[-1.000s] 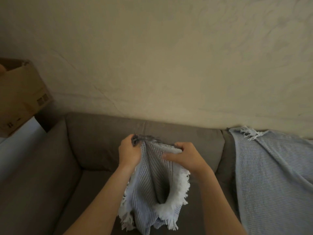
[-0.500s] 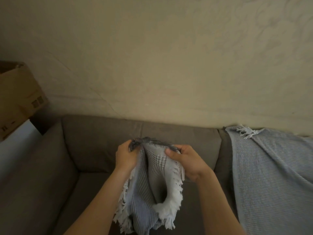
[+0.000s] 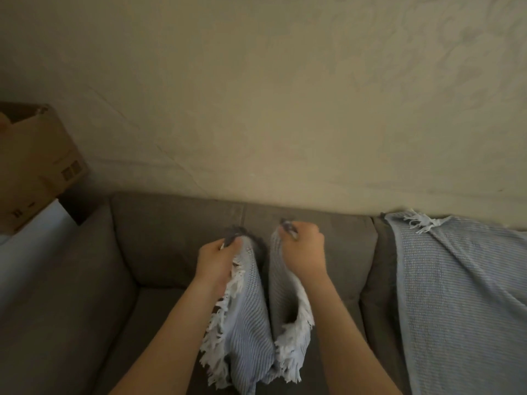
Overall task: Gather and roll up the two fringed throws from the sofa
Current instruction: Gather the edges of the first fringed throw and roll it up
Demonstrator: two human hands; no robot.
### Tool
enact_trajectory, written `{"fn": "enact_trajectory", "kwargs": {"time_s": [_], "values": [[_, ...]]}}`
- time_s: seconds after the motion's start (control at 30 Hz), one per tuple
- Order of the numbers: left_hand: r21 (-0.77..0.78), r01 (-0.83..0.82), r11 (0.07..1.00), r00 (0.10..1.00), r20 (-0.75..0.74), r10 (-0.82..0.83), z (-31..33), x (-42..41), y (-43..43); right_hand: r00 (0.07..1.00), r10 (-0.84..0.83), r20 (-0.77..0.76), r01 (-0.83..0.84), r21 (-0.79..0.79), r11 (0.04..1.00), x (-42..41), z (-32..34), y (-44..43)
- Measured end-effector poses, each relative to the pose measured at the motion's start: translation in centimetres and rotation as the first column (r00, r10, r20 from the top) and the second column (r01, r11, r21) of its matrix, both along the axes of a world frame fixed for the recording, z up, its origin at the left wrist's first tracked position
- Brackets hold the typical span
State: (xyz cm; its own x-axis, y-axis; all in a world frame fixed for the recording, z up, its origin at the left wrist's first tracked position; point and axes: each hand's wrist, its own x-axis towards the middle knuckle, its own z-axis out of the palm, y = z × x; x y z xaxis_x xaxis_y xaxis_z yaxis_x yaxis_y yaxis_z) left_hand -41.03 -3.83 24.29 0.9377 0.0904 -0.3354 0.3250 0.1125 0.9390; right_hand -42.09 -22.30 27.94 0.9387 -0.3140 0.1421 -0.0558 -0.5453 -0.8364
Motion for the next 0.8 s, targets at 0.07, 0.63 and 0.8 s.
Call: {"fn": "enact_trajectory", "kwargs": {"time_s": [0.07,0.63,0.8], "values": [[0.104,0.071,0.992,0.995,0.066,-0.078,0.4,-0.3,-1.1,0.989,0.128,-0.079,-0.137,-0.122,0.983,0.3,-1.1,2.2],[0.125,0.132,0.983,0.985,0.098,-0.145,0.2,-0.2,-2.1,0.997,0.066,0.05,-0.066,0.002,0.998,-0.6,-3.1,4.6],[0.07,0.107,0.992,0.992,0.057,-0.111,0.5,-0.1,-2.6,0.966,0.227,0.121,-0.203,-0.181,0.962,-0.1,-3.8,4.7]]}}
